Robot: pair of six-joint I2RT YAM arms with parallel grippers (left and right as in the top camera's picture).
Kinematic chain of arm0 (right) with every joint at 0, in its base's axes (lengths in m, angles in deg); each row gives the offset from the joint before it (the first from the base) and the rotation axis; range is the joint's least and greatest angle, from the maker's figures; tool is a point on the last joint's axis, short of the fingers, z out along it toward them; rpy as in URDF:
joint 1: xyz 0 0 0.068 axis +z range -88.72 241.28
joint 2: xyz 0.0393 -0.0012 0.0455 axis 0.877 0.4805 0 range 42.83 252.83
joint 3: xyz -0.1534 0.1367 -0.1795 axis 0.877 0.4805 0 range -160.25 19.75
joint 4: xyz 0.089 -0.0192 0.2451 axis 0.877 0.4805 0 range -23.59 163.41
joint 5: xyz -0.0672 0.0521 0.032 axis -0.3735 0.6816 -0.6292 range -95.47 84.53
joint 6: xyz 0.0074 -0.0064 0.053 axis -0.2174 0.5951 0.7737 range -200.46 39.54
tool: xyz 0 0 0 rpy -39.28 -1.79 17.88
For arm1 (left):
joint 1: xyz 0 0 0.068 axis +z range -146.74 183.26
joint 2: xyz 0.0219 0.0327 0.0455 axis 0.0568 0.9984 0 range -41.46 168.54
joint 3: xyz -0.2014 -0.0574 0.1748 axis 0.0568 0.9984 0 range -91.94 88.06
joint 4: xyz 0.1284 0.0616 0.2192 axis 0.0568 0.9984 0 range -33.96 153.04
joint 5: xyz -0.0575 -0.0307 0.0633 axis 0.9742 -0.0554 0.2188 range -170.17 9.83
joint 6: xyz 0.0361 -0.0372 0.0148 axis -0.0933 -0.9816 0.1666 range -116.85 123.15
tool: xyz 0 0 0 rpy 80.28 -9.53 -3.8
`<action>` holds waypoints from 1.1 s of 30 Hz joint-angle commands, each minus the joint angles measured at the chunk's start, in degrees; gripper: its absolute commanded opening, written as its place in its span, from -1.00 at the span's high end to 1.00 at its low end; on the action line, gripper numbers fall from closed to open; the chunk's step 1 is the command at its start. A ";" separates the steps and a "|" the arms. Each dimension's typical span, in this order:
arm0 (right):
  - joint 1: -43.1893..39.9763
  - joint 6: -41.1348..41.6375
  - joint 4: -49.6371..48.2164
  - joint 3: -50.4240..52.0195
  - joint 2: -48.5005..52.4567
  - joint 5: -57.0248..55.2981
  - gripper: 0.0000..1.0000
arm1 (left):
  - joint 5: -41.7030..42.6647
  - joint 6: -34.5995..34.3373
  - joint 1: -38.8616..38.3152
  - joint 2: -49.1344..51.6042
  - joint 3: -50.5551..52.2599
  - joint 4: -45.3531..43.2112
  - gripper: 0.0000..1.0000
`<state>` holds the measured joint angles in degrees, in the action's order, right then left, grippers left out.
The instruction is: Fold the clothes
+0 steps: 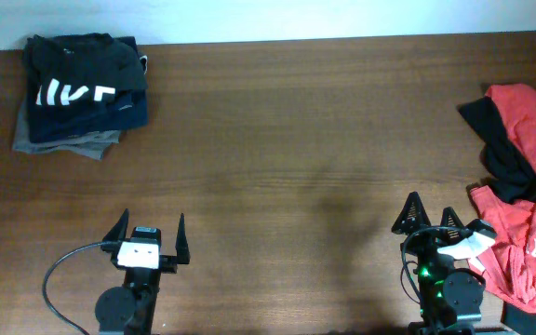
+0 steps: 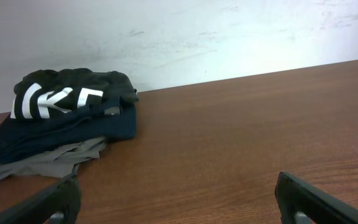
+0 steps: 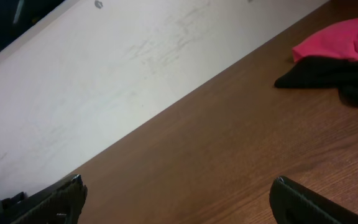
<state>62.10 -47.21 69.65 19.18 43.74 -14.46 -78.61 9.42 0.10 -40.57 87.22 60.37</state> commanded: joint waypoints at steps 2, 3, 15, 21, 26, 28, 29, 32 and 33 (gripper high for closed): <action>0.31 0.24 0.46 0.26 -0.44 -0.70 -0.97 | 0.83 0.72 -0.07 -0.59 0.33 0.11 -0.99; 0.31 0.24 0.46 0.26 -0.44 -0.70 -0.97 | 0.83 0.72 -0.07 -0.59 0.33 0.11 -0.99; 0.31 0.24 0.46 0.26 -0.44 -0.70 -0.97 | 0.81 0.72 -0.07 -0.59 0.33 0.11 -0.99; 0.31 0.24 0.46 0.26 -0.44 -0.70 -0.98 | 0.81 0.72 -0.07 -0.59 0.33 0.11 -0.99; 0.31 0.24 0.44 0.26 -0.44 -0.70 -0.97 | 0.81 0.72 -0.07 -0.59 0.33 0.11 -0.99; 0.31 0.24 0.46 0.26 -0.44 -0.70 -0.97 | 0.81 0.72 -0.07 -0.59 0.33 0.11 -0.99; 0.31 0.24 0.46 0.26 -0.44 -0.70 -0.97 | 0.81 0.70 -0.07 -0.59 0.33 0.11 -0.99; 0.31 0.24 0.46 0.26 -0.44 -0.70 -0.97 | 0.81 0.72 -0.07 -0.59 0.33 0.11 -0.99; 0.31 0.24 0.44 0.26 -0.44 -0.70 -0.97 | 0.81 0.70 -0.07 -0.59 0.33 0.11 -0.99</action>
<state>62.10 -47.23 69.65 19.18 43.74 -14.46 -78.61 9.42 0.10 -40.57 87.22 60.37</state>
